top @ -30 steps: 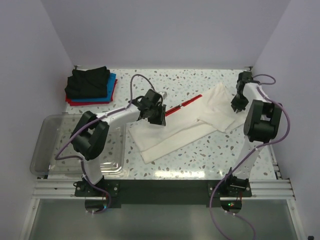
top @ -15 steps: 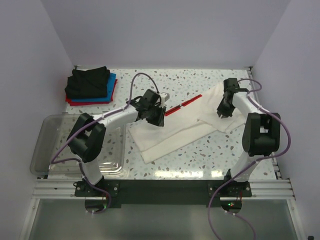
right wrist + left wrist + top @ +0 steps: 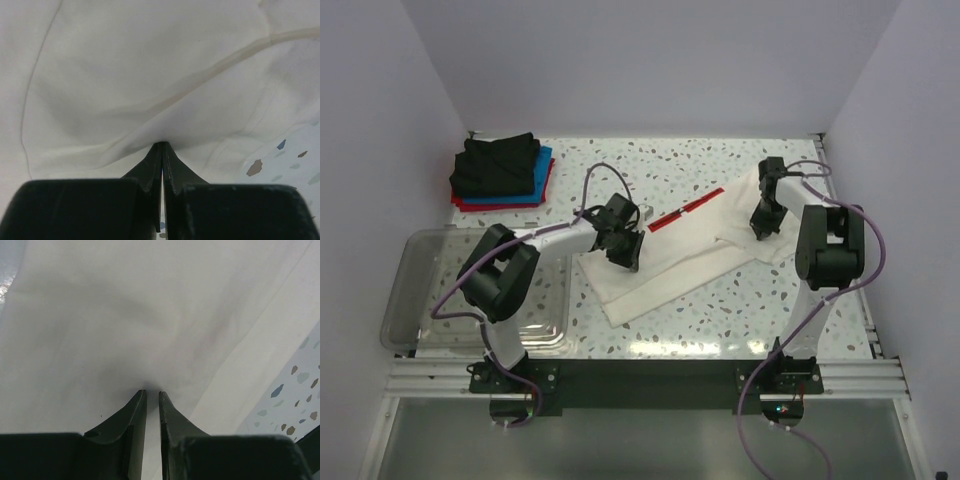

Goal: Fold and stack the t-shirts
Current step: Fold the tshirt

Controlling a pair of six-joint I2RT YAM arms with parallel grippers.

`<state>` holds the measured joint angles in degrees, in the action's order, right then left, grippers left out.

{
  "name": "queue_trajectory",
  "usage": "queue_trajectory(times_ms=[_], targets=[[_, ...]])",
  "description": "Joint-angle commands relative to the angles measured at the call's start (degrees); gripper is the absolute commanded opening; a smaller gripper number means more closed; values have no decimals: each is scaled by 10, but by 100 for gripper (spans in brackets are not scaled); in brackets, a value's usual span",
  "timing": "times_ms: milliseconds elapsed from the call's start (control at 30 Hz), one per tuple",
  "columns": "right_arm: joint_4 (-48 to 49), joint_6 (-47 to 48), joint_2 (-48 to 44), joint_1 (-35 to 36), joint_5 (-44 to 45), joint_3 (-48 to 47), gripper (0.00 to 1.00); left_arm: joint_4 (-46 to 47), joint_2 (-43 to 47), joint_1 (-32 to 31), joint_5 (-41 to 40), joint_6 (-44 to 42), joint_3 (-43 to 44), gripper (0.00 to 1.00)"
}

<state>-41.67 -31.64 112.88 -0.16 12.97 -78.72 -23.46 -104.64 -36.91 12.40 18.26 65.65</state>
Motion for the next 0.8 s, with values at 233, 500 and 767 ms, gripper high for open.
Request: queue_trajectory(times_ms=[233, 500, 767], targets=[[60, -56, 117, 21, 95, -119, 0, 53, 1, -38, 46, 136, -51, 20], [39, -74, 198, 57, 125, -263, 0, 101, -21, -82, 56, 230, -43, 21], [9, -96, 302, 97, 108, -439, 0, 151, -60, -124, 81, 265, 8, 21]])
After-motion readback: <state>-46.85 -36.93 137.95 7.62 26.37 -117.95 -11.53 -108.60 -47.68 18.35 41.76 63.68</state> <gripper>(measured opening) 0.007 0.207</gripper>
